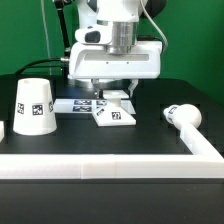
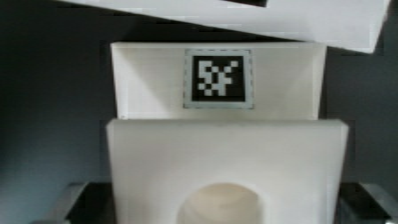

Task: Assemble lamp

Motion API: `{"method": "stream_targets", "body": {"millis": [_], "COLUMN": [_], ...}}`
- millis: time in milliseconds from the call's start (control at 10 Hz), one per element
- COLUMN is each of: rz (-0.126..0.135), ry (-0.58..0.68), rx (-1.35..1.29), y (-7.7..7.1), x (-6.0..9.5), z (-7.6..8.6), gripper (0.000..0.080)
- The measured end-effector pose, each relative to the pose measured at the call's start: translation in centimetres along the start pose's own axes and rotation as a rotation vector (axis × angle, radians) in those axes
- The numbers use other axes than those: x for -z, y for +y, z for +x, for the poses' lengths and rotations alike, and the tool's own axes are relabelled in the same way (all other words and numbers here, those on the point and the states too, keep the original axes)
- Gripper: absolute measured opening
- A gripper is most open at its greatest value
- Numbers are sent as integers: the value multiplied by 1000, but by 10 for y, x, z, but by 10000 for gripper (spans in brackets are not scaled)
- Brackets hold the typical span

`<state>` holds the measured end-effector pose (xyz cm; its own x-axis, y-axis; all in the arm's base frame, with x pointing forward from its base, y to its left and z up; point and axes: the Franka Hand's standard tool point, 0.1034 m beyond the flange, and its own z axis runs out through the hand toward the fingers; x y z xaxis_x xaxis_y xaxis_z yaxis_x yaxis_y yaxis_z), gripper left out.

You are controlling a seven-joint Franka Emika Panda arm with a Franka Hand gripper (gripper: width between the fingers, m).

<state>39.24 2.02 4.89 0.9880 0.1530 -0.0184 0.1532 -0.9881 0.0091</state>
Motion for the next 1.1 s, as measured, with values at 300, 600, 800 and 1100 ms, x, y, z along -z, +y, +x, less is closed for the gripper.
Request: {"method": "stream_targets", "body": {"millis": [300, 600, 800, 1100], "rz": [0, -1, -3, -7], "ry": [0, 11, 35, 72], "rx": [1, 13, 20, 52], "y": [0, 1, 3, 6], "x": [0, 0, 0, 1], "z": [0, 12, 36, 64], "gripper": [534, 535, 535, 535]}}
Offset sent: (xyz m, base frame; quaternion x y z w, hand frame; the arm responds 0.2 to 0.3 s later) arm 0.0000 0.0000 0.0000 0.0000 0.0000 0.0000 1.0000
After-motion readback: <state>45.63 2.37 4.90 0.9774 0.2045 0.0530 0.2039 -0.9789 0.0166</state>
